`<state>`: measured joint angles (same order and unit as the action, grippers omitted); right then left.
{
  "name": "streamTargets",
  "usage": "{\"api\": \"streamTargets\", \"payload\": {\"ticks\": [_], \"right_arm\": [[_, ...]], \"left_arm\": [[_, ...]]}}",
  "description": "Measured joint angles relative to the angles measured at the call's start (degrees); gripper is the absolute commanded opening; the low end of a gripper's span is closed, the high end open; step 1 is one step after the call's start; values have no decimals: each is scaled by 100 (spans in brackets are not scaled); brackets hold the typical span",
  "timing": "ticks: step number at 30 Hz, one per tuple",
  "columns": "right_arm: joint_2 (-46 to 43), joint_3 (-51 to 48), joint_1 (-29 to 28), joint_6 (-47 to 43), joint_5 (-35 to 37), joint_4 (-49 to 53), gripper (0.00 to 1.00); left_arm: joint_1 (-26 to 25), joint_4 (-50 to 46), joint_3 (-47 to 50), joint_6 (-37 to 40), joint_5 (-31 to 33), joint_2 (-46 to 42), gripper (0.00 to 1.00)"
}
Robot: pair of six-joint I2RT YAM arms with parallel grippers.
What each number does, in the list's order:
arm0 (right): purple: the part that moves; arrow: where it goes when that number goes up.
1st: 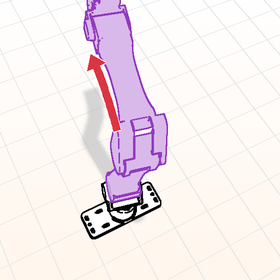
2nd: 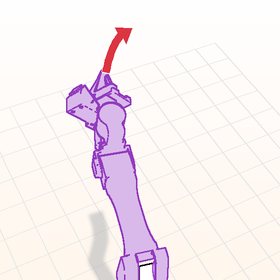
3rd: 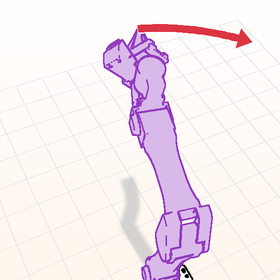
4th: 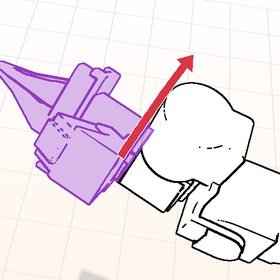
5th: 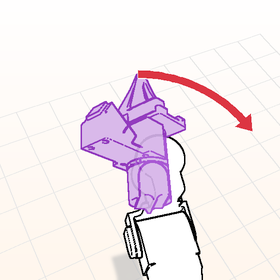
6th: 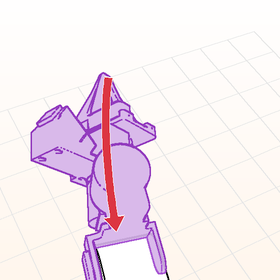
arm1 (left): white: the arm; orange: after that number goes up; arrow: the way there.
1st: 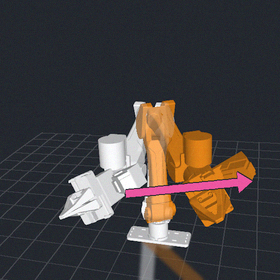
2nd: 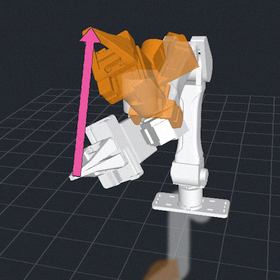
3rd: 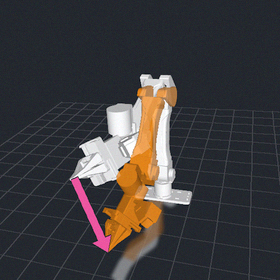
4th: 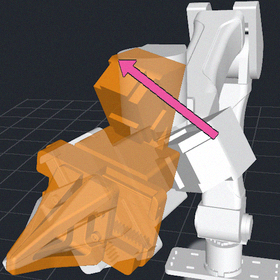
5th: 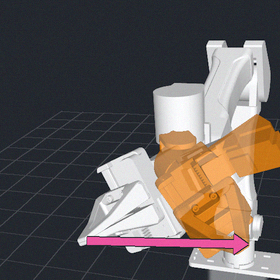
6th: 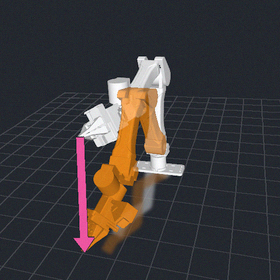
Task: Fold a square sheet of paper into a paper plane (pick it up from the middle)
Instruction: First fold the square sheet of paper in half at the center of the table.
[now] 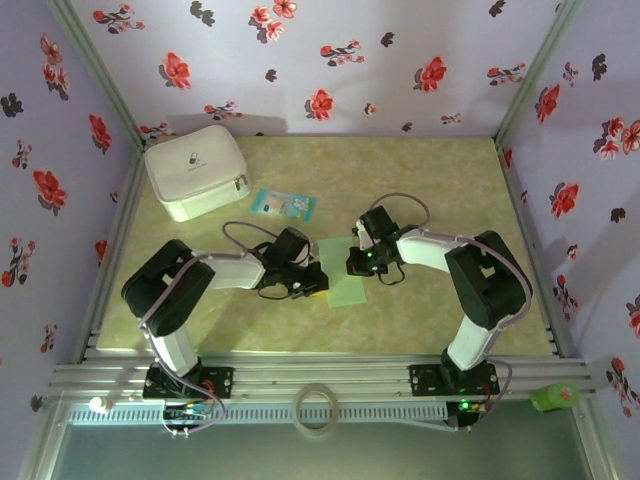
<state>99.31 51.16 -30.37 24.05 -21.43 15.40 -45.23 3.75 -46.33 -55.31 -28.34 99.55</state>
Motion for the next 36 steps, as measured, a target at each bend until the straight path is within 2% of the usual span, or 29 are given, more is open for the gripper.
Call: {"api": "streamTargets", "payload": {"ticks": [4,11,22,27,32,36], "right_arm": [[-4,-4,0,0,4,-2,0],[-17,-17,0,4,13,-7,0],[-55,-48,0,15,85,-9,0],[-70,-52,0,66,72,-15,0],[-111,-48,0,295,44,4,10],[-428,-46,0,531,66,188,21]], "left_arm": [[-142,-129,-72,26,-13,-151,9],[-516,-203,-330,81,-72,107,8],[-529,212,94,94,-59,240,8],[-527,-155,262,173,96,-120,9],[-306,-356,289,192,293,-761,9],[227,-262,155,188,374,-813,9]]}}
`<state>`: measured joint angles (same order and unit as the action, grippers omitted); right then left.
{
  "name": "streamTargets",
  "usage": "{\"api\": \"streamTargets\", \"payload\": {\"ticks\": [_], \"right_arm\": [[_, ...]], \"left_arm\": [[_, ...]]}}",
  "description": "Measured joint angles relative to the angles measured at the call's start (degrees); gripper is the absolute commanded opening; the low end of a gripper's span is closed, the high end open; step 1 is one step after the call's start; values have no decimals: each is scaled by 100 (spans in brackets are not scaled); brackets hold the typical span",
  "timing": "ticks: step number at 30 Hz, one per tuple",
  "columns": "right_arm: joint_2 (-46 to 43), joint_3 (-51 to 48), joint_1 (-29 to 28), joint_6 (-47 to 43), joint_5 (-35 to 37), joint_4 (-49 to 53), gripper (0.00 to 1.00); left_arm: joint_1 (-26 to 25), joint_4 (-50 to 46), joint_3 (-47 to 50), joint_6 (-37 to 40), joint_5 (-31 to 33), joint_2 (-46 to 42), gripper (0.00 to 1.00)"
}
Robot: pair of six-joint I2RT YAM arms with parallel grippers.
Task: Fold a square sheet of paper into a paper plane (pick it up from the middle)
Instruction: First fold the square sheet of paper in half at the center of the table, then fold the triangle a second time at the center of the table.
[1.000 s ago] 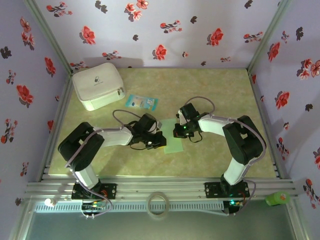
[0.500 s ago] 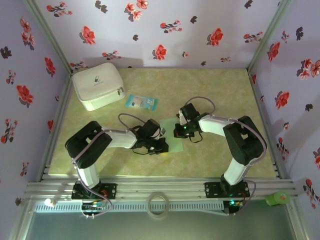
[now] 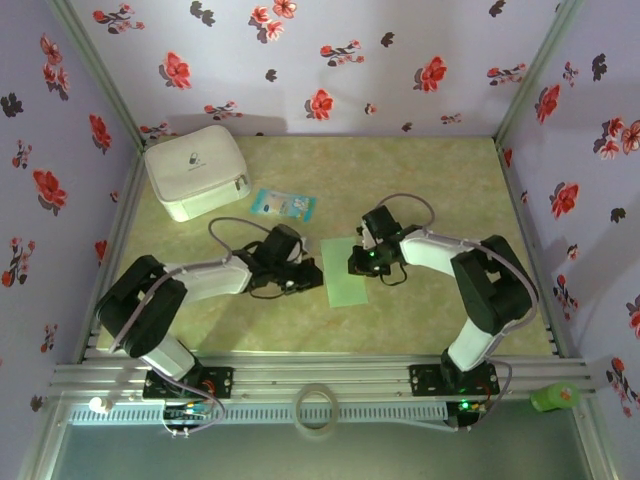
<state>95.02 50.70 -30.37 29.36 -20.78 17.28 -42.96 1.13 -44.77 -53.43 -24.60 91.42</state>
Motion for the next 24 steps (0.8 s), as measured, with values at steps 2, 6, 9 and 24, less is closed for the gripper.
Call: {"api": "streamTargets", "payload": {"ticks": [2,6,9,24], "right_arm": [[-409,0,11,142,107,109,24],[-1480,-166,258,546,282,208,25],[-2087,-511,494,824,282,280,27],[-2422,-1692,546,2000,-474,208,30]], "left_arm": [[203,33,-214,-2,0,162,9],[313,-7,-1130,24,-9,787,9],[313,-103,-1906,164,-46,1263,9],[688,-282,-2461,348,-96,2376,11]]}}
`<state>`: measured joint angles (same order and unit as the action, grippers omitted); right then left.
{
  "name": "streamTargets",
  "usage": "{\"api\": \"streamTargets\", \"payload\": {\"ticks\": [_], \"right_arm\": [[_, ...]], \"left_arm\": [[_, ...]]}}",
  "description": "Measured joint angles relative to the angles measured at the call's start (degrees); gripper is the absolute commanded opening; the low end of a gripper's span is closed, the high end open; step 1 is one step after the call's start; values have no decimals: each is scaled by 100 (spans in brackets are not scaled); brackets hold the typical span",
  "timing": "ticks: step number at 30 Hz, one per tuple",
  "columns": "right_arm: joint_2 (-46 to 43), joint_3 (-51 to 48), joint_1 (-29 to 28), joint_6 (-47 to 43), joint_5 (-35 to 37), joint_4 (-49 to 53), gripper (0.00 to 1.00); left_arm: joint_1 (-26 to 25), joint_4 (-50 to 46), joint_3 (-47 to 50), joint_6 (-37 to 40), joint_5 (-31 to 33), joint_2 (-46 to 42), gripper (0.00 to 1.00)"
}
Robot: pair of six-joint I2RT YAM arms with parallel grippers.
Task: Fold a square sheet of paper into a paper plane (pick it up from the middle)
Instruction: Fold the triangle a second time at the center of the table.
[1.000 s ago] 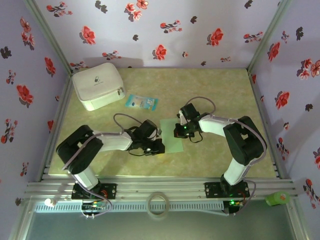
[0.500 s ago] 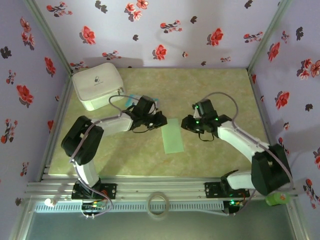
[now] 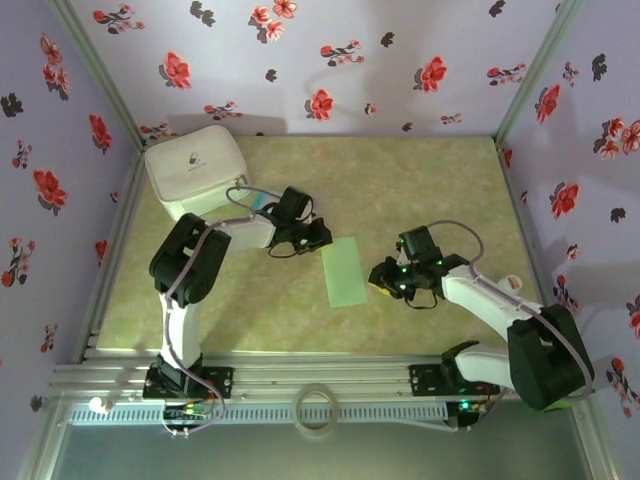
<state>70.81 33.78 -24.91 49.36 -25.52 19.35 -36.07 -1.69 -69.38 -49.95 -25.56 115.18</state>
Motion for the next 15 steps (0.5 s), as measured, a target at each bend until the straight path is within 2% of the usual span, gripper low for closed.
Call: {"api": "streamTargets", "payload": {"ticks": [15], "right_arm": [[955,0,-140,31,-455,-164,38]], "left_arm": [[122,623,306,44,-190,199,10]]}}
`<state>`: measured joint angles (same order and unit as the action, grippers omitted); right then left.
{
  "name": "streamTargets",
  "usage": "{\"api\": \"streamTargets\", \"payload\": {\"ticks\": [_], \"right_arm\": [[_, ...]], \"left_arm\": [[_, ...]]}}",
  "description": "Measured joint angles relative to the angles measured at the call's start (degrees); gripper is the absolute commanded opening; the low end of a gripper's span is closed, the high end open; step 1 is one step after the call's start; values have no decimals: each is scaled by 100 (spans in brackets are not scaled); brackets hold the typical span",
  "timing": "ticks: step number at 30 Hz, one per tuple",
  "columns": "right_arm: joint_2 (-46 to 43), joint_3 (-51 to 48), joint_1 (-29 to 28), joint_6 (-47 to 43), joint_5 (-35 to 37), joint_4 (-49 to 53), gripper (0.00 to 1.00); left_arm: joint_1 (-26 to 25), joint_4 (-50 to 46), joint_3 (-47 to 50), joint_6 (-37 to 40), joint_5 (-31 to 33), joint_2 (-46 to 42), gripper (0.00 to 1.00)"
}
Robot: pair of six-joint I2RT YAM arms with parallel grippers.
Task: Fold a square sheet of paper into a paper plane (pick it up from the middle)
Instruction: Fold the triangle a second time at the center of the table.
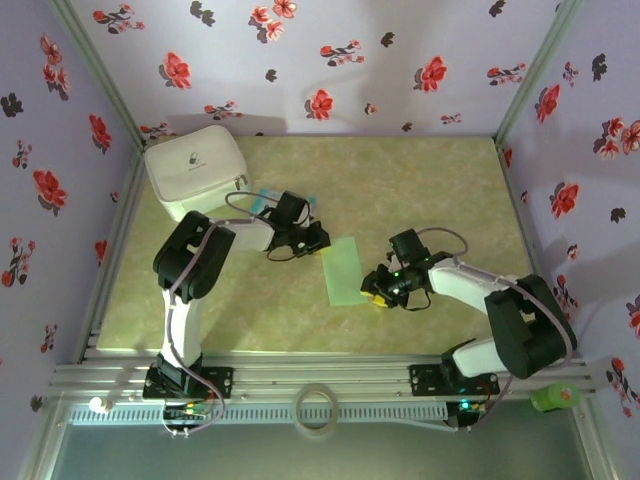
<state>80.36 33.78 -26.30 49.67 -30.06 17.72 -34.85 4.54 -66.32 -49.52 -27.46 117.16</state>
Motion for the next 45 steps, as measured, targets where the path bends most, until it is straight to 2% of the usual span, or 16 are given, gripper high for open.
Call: {"api": "streamTargets", "payload": {"ticks": [9,38,45], "right_arm": [[39,-24,0,9,-79,-90,37],[140,-157,-76,278,-219,-741,32],[-31,-157,-76,291,-50,-474,32]], "left_arm": [[26,282,162,-2,-63,-31,10],[26,302,179,-2,-63,-33,9],[26,302,179,-2,-63,-33,9]]}}
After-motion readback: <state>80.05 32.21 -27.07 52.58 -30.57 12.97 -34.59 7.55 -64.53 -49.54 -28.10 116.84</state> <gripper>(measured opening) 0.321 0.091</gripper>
